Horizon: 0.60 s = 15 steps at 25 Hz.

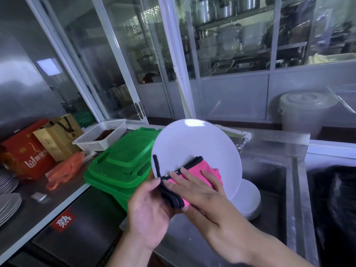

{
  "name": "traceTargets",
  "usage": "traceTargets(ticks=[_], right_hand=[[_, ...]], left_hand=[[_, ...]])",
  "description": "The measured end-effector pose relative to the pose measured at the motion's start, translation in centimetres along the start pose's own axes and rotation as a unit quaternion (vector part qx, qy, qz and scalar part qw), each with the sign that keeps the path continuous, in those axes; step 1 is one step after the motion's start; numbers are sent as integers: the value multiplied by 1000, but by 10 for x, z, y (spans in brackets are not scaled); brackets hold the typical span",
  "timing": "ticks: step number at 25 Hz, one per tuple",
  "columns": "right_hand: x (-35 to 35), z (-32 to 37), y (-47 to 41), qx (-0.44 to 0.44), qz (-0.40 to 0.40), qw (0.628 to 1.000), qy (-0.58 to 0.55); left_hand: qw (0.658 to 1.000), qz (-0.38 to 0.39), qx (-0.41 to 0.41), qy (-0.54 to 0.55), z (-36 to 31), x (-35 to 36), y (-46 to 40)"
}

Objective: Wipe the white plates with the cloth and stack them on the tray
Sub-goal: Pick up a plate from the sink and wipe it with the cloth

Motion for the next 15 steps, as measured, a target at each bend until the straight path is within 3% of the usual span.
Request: traceTargets(ticks=[4,8,9,11,13,15], right_hand=[[-1,-6,20,-10,-31,998,51],[-1,-20,38,25,-52,993,104],[-1,-23,44,55,-66,992,87],[-10,-21,49,170,-91,979,-69],[-23,-28,50,279,-148,926,-205],[-41,-34,45,322,-256,882,-232]], left_hand=[[997,-47,41,-46,0,-4,-9],[989,-48,40,-131,-2,-12,-14],[988,-49,38,-138,-5,-14,-15],[985,-62,31,-157,-9,-19,-16],[983,-75,21,-167,-10,-24,-17],[984,-85,9,-157,-9,-29,-16]])
Point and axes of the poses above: each hand's wrist, its own y-axis away from the middle knuckle, its own x-axis out of the palm, z = x × y, the point moved 1 cm from there along -y, towards the middle knuckle, and after that the axes turned 3 degrees about y, right-handed, at the moved point
